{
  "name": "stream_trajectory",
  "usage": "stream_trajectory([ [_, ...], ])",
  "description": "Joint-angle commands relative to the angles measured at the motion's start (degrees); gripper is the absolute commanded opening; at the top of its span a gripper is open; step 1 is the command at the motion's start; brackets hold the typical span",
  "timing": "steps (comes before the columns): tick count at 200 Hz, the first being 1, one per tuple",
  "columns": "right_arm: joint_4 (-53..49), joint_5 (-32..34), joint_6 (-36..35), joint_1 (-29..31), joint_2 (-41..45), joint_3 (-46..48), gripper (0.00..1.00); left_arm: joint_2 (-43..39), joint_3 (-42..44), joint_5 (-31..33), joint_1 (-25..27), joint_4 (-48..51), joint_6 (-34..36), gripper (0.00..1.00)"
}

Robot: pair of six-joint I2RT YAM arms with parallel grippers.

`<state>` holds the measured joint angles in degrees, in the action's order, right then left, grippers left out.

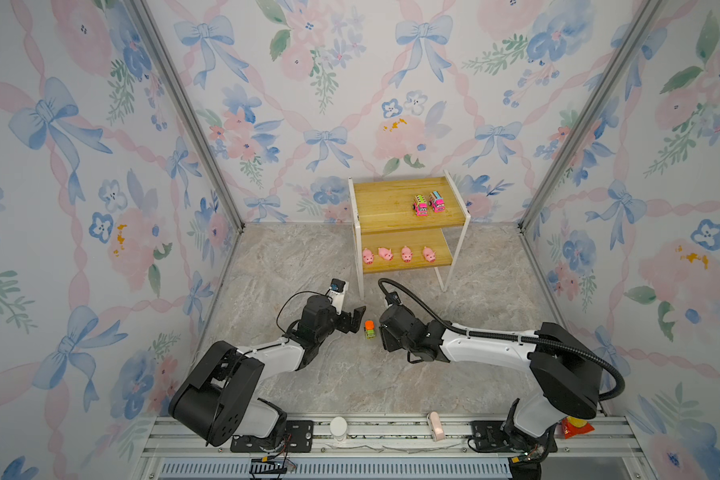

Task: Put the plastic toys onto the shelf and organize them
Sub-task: 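Withdraw the right gripper from the shelf toward the orange-topped trucks, then lower the right gripper onto a green orange-topped truck and close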

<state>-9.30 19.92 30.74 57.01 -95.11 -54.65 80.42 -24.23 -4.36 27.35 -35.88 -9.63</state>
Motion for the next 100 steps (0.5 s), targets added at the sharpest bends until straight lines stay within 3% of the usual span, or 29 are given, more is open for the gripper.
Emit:
stream_trajectory([
  [1, 2.64, -1.94, 1.20, -0.99, -2.08, -1.55, 0.64, 0.04, 0.73, -0.27, 0.12, -0.09, 0.22, 0.98],
  [100, 4.27, -5.27, 1.63, -3.82, -9.03, -4.23, 0.62, 0.60, 0.68, 0.74, 0.07, -0.07, 0.81, 0.98],
])
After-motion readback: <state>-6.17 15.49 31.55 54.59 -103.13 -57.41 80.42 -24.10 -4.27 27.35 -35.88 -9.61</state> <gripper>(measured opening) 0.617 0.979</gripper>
